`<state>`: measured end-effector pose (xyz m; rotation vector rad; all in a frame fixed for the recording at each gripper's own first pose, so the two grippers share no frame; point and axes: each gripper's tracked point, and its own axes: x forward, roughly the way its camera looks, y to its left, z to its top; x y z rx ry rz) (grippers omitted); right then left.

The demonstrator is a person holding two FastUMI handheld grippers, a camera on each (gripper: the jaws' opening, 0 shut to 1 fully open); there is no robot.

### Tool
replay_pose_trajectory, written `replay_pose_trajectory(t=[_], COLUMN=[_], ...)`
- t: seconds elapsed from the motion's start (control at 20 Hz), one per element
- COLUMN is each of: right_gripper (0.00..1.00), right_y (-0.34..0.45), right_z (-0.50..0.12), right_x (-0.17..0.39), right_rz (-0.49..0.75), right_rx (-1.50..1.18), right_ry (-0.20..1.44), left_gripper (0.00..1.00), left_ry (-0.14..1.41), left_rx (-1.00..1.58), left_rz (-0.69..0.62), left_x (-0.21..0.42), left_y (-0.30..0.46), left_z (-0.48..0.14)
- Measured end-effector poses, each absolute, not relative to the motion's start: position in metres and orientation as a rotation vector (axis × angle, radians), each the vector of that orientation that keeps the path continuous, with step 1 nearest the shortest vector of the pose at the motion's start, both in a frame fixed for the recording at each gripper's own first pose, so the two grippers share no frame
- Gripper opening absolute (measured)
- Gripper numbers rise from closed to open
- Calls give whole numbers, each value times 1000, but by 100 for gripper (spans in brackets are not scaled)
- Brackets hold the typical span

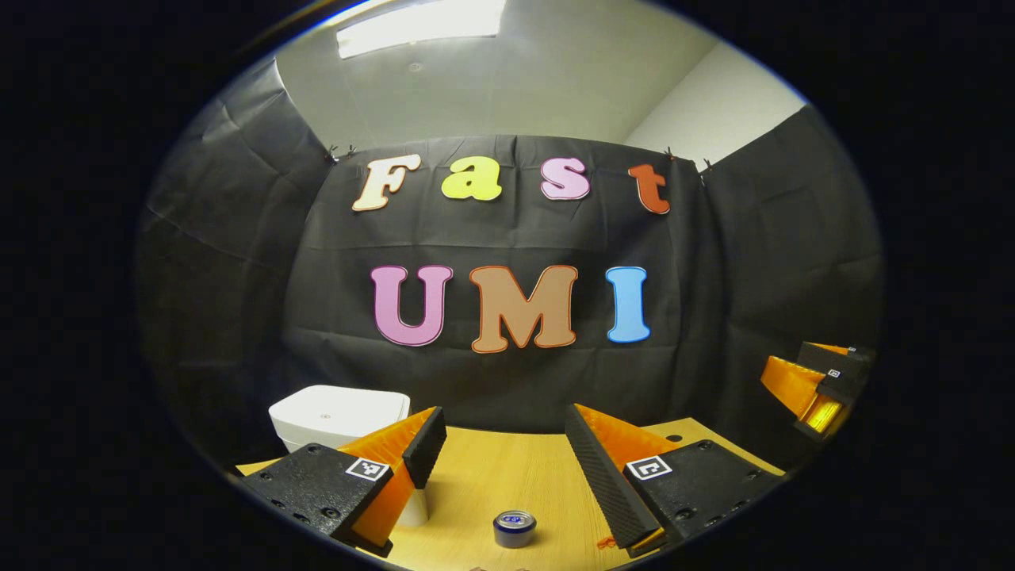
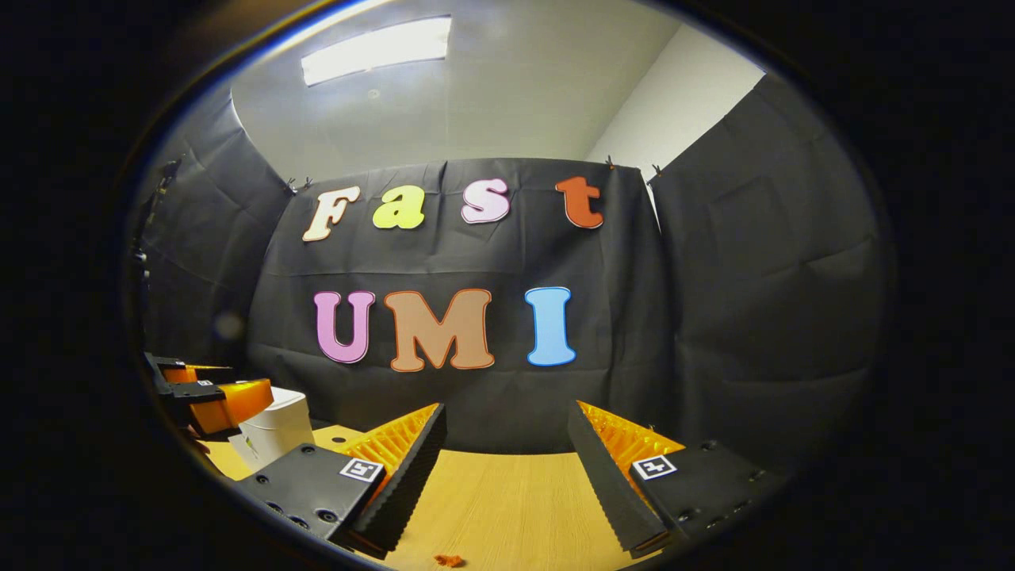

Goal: Press the lid of the desktop garbage bin to open it, pick up the crumpled paper on the desktop and throw it into the bin, then pick up the pop can on the desktop and drop it into the bin, and finally close the garbage bin lid.

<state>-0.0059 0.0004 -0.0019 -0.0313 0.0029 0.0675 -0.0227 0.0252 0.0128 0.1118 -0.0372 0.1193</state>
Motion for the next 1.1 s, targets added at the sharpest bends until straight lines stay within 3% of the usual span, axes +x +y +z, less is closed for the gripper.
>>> replay_pose_trajectory(t=[0.95, 1.1], right_gripper=[98, 98], right_y=[-11, -10], right_z=[-19, -18], right_x=[5, 5], right_rz=[49, 51], right_rx=[-36, -38], right_ry=[46, 44], left_gripper=[92, 65], left_ry=[-32, -42], left_rx=[149, 159], left_rz=[134, 150], left_x=[-6, -6], left_y=[29, 34], left_z=[8, 12])
